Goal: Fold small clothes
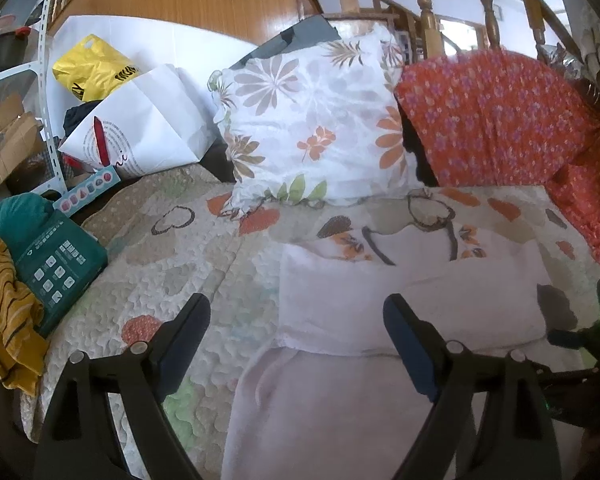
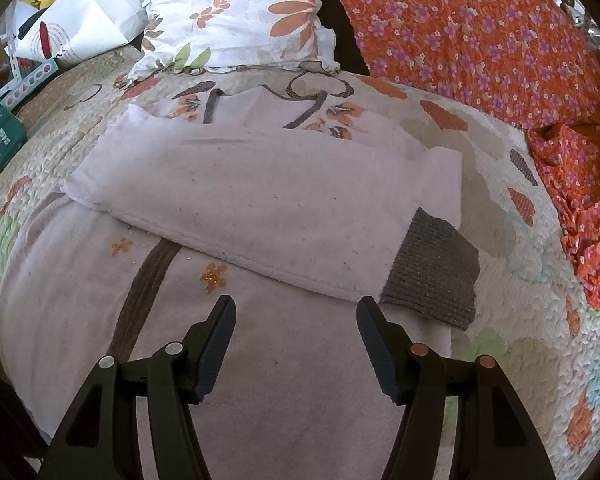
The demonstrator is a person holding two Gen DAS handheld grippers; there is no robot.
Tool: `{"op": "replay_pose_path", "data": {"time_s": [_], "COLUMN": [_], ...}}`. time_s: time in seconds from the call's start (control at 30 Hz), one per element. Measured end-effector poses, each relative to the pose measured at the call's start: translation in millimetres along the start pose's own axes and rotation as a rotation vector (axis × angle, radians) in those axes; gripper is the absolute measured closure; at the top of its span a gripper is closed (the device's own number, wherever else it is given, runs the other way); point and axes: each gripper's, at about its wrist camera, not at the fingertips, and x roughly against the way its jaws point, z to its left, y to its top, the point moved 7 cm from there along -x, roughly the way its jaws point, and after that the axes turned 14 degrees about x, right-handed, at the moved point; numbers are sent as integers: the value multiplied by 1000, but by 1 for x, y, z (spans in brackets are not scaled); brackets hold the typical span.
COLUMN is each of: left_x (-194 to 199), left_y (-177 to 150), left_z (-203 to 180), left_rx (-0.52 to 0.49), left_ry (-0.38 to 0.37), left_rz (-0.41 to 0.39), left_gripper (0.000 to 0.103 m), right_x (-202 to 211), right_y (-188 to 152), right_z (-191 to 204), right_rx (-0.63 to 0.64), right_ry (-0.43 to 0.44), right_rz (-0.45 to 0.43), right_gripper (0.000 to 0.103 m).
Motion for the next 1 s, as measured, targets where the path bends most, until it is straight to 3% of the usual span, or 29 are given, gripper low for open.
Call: {"op": "replay_pose_path", "data": {"time_s": [1.0], "left_x": [-14], "left_y": [-8], "left_z": [6], "left_rx": [-15], "left_ry": [43], "left_rz": [56], "left_gripper": [15], "right_x": [0], "right_y": [1], "right_z": [2], "right_rx": [-1], "right_ry": [-3], "right_rz": [0], "right_gripper": [35]}}
